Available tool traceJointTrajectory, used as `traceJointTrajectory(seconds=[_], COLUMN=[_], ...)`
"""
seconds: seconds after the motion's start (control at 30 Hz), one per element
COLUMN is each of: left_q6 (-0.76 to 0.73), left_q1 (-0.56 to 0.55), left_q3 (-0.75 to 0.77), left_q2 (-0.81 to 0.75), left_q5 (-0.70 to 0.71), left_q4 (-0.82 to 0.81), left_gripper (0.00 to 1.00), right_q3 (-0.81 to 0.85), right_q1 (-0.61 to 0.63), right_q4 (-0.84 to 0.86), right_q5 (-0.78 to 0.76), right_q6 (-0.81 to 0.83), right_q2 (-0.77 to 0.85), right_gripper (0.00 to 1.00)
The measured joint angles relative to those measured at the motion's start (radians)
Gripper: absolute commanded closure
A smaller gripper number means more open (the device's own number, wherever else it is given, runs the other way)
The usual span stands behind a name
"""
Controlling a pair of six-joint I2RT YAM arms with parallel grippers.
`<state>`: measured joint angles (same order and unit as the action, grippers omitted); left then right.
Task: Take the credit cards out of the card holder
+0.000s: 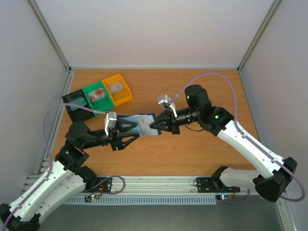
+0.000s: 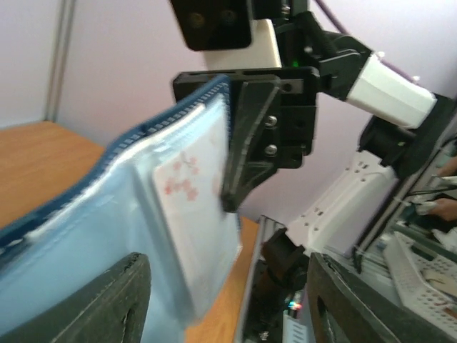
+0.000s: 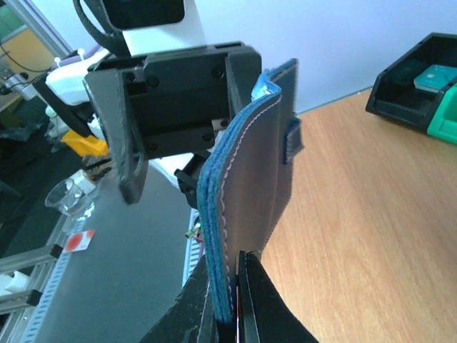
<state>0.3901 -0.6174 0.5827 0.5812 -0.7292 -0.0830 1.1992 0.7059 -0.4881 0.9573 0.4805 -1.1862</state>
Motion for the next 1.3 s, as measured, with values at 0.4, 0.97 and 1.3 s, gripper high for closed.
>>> traceJointTrajectory(seconds=[0.4,0.97,1.3], left_q6=[-0.055,0.016,0.05], left_q1=[0.074,0.08,0.082], left_q3=[0.045,-0.076,-0.075], left_q2=[-0.018,-0.045,-0.043], left_q5=[0.103,-0.148,0.269], left_q4=[0.207,-0.1,0.356], left_gripper=[0.01,1.0,1.0], right_q3=[0.022,0.026,0.108], right_q1=[-0.001,-0.052,-0.061], right_q4=[-0.169,-0.127,-0.187], right_q5=[0.045,0.111,-0.707], right_q6=[0.079,0.076,-0.147], right_q2=[0.119,0.023,-0.094], right_gripper=[0.99,0.57,0.56])
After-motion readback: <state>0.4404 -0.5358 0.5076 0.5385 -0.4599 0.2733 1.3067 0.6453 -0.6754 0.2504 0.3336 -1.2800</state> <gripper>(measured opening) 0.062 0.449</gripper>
